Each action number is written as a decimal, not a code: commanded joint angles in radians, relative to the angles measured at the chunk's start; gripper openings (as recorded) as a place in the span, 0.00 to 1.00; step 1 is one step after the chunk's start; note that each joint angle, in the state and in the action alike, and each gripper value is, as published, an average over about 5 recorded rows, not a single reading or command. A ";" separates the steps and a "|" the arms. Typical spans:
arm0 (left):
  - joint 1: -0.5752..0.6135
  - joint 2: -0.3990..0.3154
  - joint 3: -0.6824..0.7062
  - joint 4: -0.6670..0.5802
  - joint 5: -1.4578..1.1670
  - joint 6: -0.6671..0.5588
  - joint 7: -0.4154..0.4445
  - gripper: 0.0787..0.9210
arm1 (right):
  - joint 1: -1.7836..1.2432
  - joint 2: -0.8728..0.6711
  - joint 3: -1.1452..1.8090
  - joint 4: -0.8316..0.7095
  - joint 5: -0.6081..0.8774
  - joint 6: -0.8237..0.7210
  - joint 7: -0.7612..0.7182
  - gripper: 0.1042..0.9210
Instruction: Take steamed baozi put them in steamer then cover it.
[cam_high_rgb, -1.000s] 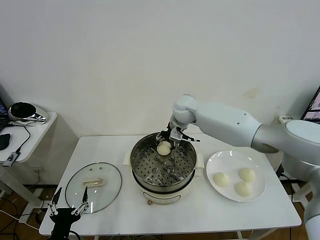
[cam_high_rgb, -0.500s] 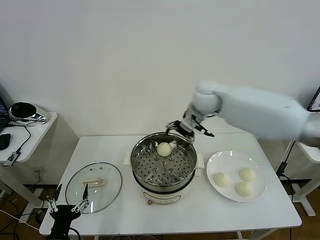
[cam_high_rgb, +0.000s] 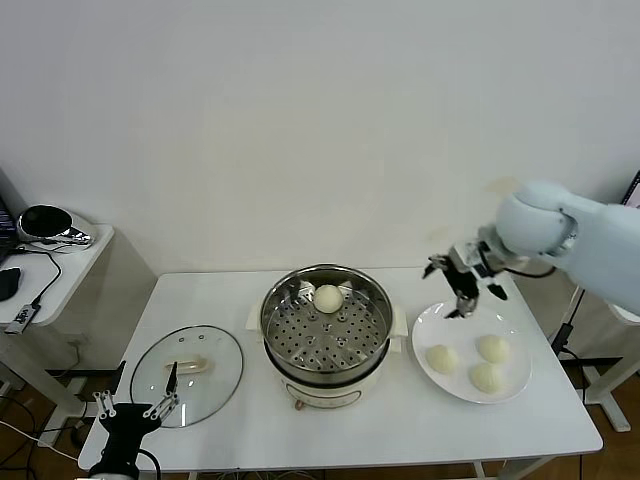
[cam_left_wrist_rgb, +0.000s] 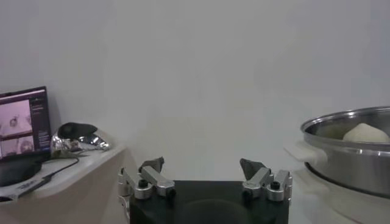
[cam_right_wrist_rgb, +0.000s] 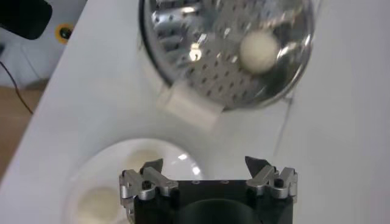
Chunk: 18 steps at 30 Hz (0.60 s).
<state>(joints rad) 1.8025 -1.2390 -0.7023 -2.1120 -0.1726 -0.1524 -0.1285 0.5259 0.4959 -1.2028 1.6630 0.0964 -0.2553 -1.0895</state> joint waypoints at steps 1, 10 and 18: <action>-0.001 -0.002 -0.003 0.005 0.001 0.003 0.001 0.88 | -0.290 -0.071 0.167 -0.093 -0.116 -0.021 -0.012 0.88; 0.000 -0.015 -0.012 0.021 0.000 0.011 0.002 0.88 | -0.503 0.057 0.302 -0.276 -0.207 0.070 -0.020 0.88; 0.000 -0.019 -0.015 0.027 0.001 0.014 0.003 0.88 | -0.574 0.154 0.338 -0.346 -0.215 0.083 -0.005 0.88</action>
<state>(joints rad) 1.8040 -1.2587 -0.7165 -2.0877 -0.1723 -0.1390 -0.1262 0.0965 0.5713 -0.9426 1.4175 -0.0728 -0.1983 -1.0984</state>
